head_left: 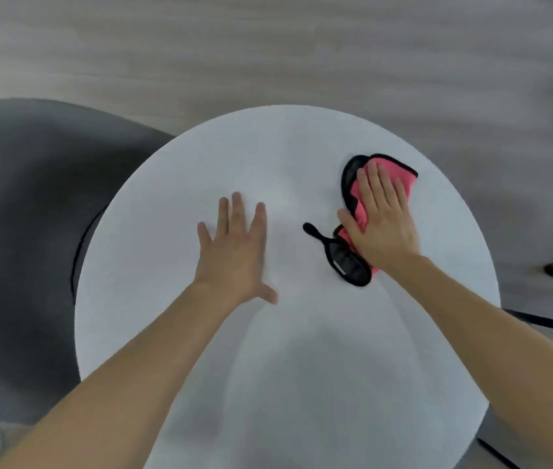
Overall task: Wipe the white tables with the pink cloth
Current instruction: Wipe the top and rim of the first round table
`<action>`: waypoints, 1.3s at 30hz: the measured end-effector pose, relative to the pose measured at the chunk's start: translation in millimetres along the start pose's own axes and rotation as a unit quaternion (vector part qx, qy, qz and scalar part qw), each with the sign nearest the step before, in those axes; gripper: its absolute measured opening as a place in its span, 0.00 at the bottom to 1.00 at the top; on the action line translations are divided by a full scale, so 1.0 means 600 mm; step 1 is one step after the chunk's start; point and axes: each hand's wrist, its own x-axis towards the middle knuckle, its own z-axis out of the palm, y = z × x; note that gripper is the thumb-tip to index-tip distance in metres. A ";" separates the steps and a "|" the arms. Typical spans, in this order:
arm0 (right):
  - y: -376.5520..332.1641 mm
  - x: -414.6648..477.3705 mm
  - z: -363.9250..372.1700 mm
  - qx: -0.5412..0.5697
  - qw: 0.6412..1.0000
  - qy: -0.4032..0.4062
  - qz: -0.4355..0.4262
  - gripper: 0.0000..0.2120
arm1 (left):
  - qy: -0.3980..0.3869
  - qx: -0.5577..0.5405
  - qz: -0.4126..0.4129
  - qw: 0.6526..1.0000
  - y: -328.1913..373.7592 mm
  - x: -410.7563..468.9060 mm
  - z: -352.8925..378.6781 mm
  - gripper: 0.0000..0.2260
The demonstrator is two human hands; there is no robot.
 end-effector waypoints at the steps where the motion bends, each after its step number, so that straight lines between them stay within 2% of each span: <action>1: 0.032 -0.031 -0.003 -0.005 1.000 -0.002 0.024 0.40 | -0.004 0.014 0.006 1.000 0.016 0.012 0.001 0.76; 4: 0.046 -0.052 0.004 -0.005 0.996 0.008 0.092 0.39 | -0.020 0.040 -0.001 0.999 0.036 0.033 0.012 0.77; 7: -0.035 0.050 0.002 0.012 0.992 0.035 0.117 0.40 | -0.021 0.060 0.000 0.998 0.033 0.037 0.016 0.77; 12: -0.171 0.240 -0.003 0.016 0.999 0.020 0.036 0.38 | -0.025 0.092 0.002 0.995 0.028 0.038 0.018 0.78; 15: -0.107 0.204 0.005 0.020 0.999 0.034 -0.002 0.35 | -0.032 0.095 0.007 0.995 0.032 0.035 0.013 0.77; 18: 0.027 0.040 0.015 0.038 0.992 0.096 0.074 0.34 | -0.037 0.093 0.006 0.995 0.037 0.033 0.007 0.78; 21: 0.106 -0.114 0.016 0.037 0.977 0.080 0.192 0.34 | -0.029 0.089 0.001 0.996 0.038 0.038 0.009 0.80; 24: 0.041 -0.070 0.023 0.033 0.947 0.070 0.313 0.38 | -0.032 0.086 0.001 0.996 0.035 0.038 0.010 0.80; 25: -0.003 -0.020 0.023 0.034 0.944 0.077 0.320 0.39 | -0.030 0.086 0.004 0.996 0.035 0.037 0.009 0.79; 29: -0.190 0.195 0.022 0.038 0.977 0.071 0.196 0.38 | -0.019 0.106 0.010 0.994 0.030 0.035 0.013 0.79; 31: -0.223 0.240 0.018 0.040 0.989 0.052 0.130 0.36 | -0.012 0.118 0.006 0.993 0.028 0.034 0.016 0.80; 34: -0.149 0.201 0.024 0.046 0.993 0.079 0.078 0.34 | -0.018 0.093 0.006 0.996 0.033 0.032 0.012 0.79; 37: -0.011 0.052 0.034 0.067 0.974 0.137 0.167 0.33 | -0.026 0.075 -0.001 0.997 0.040 0.029 0.003 0.80; 39: 0.058 -0.081 0.030 0.069 0.958 0.131 0.247 0.34 | -0.035 0.073 -0.003 0.997 0.042 0.029 0.000 0.79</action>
